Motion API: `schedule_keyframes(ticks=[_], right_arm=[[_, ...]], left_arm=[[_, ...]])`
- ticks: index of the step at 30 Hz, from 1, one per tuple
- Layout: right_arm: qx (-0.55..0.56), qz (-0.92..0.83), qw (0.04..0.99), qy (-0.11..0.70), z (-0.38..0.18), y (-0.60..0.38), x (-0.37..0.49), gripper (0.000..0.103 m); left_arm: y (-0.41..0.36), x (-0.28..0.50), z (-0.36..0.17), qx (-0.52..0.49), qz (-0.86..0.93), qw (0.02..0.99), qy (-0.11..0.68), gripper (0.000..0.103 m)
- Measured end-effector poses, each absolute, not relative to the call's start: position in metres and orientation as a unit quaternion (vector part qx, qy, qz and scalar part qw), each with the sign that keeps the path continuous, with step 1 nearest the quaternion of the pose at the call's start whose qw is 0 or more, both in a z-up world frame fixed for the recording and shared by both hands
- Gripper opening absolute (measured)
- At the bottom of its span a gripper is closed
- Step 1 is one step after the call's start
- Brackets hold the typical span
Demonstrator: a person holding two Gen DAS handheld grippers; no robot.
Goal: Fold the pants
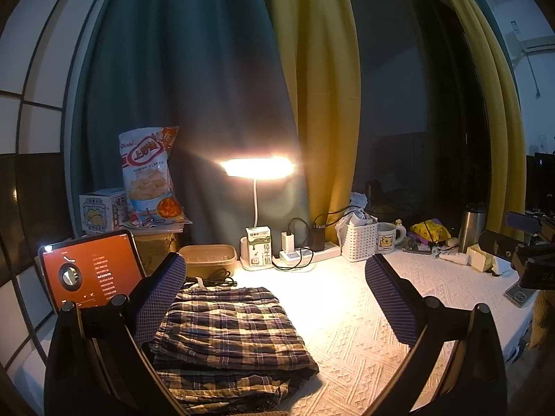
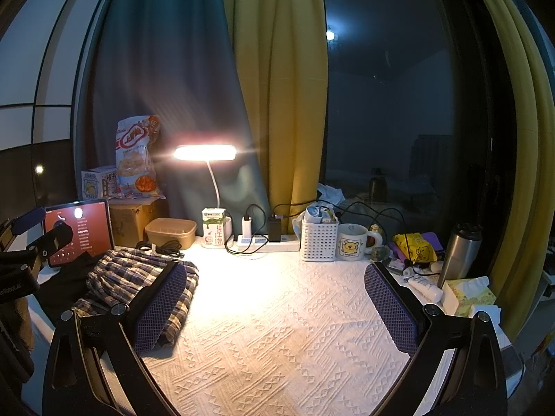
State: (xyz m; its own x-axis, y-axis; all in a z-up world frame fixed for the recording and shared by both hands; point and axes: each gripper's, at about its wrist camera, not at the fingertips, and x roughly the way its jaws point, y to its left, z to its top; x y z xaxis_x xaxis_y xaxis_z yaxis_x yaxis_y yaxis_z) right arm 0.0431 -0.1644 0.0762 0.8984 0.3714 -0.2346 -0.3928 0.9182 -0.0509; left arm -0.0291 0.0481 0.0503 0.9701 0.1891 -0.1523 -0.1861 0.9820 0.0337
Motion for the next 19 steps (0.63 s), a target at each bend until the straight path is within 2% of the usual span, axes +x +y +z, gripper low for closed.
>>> schedule_keyframes(ticks=[19], right_arm=[[-0.048,0.193,0.973,0.114,0.0714,-0.1649,0.0414,0.103]], left_arm=[[0.0495,-0.0329,0.0504,0.003,0.078,0.995,0.069,0.102]])
